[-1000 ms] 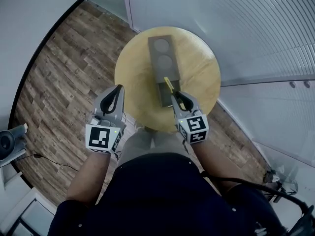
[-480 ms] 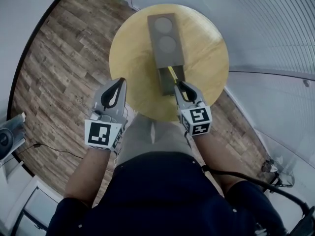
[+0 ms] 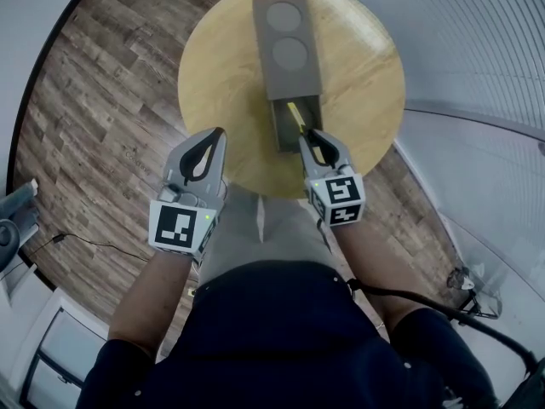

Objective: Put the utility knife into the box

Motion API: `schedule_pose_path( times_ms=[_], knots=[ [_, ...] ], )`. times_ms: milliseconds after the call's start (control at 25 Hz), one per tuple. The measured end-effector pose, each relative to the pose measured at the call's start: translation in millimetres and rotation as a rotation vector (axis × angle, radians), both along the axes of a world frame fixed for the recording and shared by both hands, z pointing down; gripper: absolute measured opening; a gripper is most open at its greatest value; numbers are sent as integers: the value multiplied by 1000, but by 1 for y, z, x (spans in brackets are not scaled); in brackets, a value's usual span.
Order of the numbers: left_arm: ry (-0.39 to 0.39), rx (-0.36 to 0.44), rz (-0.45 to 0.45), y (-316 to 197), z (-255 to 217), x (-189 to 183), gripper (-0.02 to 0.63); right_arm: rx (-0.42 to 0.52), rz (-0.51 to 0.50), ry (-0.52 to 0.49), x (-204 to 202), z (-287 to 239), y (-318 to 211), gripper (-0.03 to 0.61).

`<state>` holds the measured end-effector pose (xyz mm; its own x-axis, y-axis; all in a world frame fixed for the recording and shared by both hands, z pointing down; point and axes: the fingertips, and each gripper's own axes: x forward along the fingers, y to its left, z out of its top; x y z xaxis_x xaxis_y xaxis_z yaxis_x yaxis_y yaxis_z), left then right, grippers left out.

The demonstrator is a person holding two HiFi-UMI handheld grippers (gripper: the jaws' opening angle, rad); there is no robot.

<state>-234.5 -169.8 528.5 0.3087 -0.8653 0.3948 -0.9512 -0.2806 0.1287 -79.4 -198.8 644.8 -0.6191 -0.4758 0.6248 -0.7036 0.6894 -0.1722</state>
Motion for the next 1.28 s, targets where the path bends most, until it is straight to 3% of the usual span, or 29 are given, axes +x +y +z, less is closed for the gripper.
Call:
schedule_pose_path(
  times_ms=[600, 1280],
  knots=[
    [2, 15, -25, -3, -8, -1, 3, 35, -20, -9, 3, -11, -3, 80],
    [-29, 163, 2, 12, -87, 8, 3, 182, 45, -46, 27, -92, -1, 78]
  ],
)
